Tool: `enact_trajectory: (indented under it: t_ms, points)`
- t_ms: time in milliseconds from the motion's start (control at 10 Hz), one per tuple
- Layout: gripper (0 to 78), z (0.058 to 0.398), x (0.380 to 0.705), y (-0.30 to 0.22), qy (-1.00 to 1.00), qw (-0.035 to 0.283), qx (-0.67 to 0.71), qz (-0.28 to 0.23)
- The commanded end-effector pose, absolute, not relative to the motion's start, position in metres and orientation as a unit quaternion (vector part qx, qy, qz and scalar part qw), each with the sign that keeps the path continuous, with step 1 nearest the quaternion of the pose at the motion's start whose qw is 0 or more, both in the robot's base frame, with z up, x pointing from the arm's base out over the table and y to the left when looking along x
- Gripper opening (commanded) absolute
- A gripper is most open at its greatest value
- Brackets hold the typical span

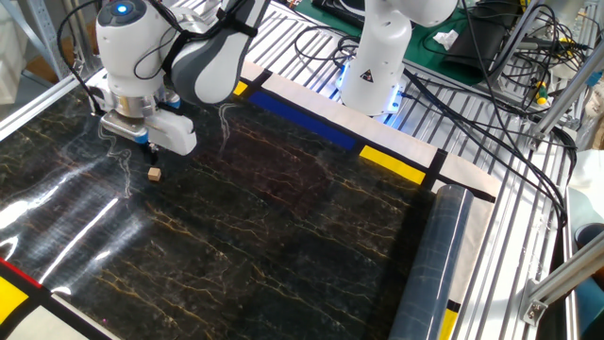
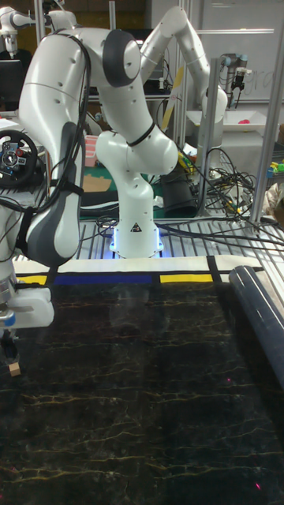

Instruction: Hold a small block with the gripper and sweep it from left to right on the table

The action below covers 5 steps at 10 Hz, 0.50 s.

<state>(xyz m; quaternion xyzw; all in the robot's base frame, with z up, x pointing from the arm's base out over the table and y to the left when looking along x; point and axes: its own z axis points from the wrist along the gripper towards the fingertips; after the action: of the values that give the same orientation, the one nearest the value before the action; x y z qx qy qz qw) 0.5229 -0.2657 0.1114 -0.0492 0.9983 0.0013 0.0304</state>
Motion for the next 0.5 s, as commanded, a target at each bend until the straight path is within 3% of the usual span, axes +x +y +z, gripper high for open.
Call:
enact_trajectory:
  t_ms: [100,300,500]
  points:
    - [0.0,0.1129,0.5231,-0.2657,0.999,0.049,-0.011,0.018]
    - [0.0,0.1129,0.5231,-0.2657,0.999,0.042,-0.024,0.023]
    - [0.0,0.1129,0.5231,-0.2657,0.998,0.016,-0.029,0.044]
